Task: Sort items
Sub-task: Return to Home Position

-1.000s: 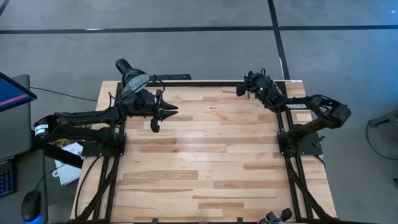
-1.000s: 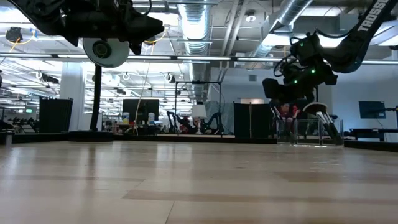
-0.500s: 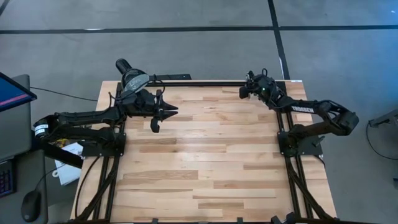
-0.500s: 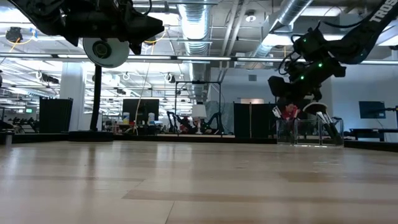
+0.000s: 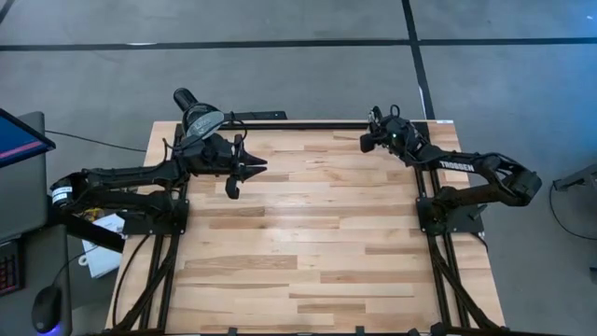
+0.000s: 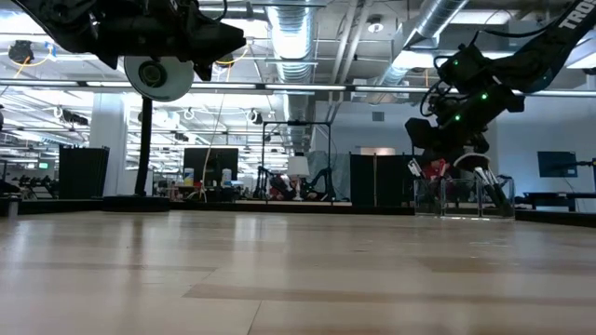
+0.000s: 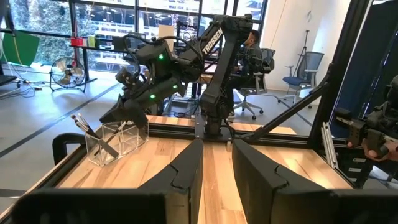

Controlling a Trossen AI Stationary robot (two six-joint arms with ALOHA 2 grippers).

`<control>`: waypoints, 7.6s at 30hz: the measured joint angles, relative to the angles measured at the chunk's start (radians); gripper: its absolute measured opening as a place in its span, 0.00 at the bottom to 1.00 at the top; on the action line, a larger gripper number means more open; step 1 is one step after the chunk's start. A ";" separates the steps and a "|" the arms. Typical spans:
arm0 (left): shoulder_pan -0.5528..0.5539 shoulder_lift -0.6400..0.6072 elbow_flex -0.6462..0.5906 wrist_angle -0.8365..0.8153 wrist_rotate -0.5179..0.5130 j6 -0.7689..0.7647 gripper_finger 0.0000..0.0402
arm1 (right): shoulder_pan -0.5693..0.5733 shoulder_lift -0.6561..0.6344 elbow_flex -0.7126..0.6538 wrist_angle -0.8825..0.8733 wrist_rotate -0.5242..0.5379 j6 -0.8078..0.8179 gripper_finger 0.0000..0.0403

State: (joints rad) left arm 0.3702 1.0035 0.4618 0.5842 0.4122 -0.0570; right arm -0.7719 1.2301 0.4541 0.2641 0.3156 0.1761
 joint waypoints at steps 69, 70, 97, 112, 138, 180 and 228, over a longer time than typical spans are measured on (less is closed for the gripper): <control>-0.026 0.131 -0.030 0.296 -0.049 -0.038 0.02 | 0.444 -0.118 0.036 0.281 -0.668 -0.203 0.06; -0.030 0.124 -0.050 0.314 -0.060 -0.038 0.01 | 0.440 -0.140 0.020 0.287 -0.668 -0.203 0.03; -0.242 -0.313 -0.457 0.454 -0.351 -0.110 0.01 | 0.670 -0.563 -0.346 0.390 -0.236 -0.169 0.00; -0.405 -0.387 -0.457 0.364 -0.461 -0.030 0.01 | 0.733 -0.827 -0.446 0.240 -0.237 -0.107 0.00; -0.468 -0.987 -0.455 -0.391 -0.525 -0.064 0.01 | 0.848 -1.228 -0.446 -0.217 -0.081 -0.150 0.00; -0.472 -0.893 -0.455 -0.382 -0.405 0.031 0.02 | 0.849 -1.228 -0.446 -0.230 -0.161 -0.150 0.00; -0.435 -0.874 -0.456 -0.314 -0.367 0.079 0.02 | 0.848 -1.228 -0.446 -0.228 -0.158 -0.149 0.00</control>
State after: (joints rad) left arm -0.0650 0.1291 0.0059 0.2699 0.0452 0.0216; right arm 0.0765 0.0025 0.0078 0.0364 0.1574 0.0269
